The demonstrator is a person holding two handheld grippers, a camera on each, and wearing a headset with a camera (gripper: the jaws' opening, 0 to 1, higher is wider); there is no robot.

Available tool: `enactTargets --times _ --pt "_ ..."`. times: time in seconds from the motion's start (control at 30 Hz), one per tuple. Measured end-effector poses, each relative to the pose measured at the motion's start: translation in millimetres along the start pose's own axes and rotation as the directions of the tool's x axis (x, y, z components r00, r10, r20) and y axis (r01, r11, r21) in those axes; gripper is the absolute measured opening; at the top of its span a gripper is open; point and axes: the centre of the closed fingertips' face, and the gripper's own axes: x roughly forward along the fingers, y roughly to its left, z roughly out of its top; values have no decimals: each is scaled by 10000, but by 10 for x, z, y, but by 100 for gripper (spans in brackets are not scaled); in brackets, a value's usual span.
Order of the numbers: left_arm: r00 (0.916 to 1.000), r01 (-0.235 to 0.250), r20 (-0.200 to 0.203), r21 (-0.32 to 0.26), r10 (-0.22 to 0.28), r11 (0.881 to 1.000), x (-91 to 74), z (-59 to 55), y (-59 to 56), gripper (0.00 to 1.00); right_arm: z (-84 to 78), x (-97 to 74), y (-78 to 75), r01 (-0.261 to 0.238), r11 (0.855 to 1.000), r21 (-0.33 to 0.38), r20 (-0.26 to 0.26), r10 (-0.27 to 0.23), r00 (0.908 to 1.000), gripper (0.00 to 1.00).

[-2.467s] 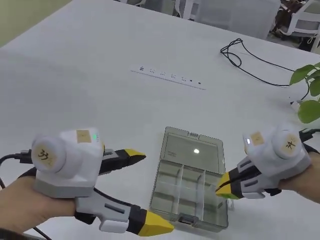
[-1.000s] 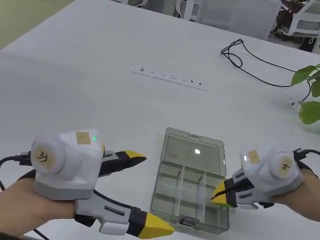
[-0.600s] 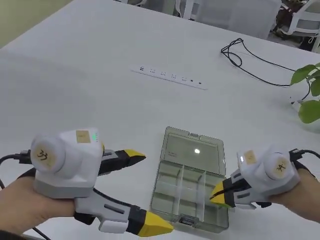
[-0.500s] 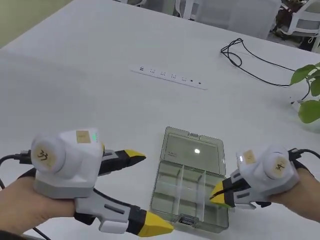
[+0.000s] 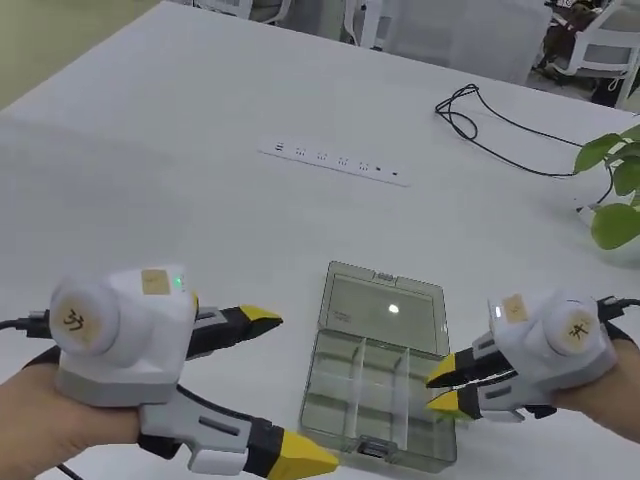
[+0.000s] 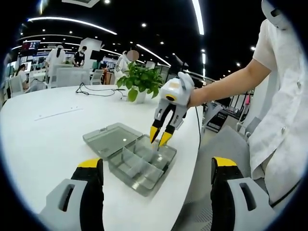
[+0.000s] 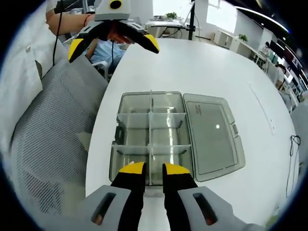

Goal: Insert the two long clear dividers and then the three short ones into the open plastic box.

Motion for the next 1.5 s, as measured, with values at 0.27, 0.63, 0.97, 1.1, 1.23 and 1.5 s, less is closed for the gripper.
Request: enactTargets --times 0.27,0.63,0.97,1.1,1.23,1.5 --pt "9999 -66 -101 69 67 10000 -48 -1 35 96 76 -233 -27 607 9948 822 782 -672 9947 21" --pt "9996 -199 -174 179 202 9996 -133 28 73 100 45 -531 -22 1334 9727 1901 1539 -1637 9744 29" --pt "9986 -324 -402 223 333 9992 -190 -26 72 100 -88 -716 51 1937 9382 2867 1939 -2549 9473 39" --pt "9981 -414 -444 229 423 9989 -210 -44 80 100 -161 -763 90 2073 9228 3247 2021 -2817 9380 42" --pt "9978 -499 -430 222 509 9985 -228 -46 91 100 -239 -785 109 2236 9089 3520 1997 -3063 9307 48" --pt "9964 -583 -597 215 595 9981 -246 -98 116 100 -382 -777 157 2409 8806 4081 2068 -3461 9151 60"
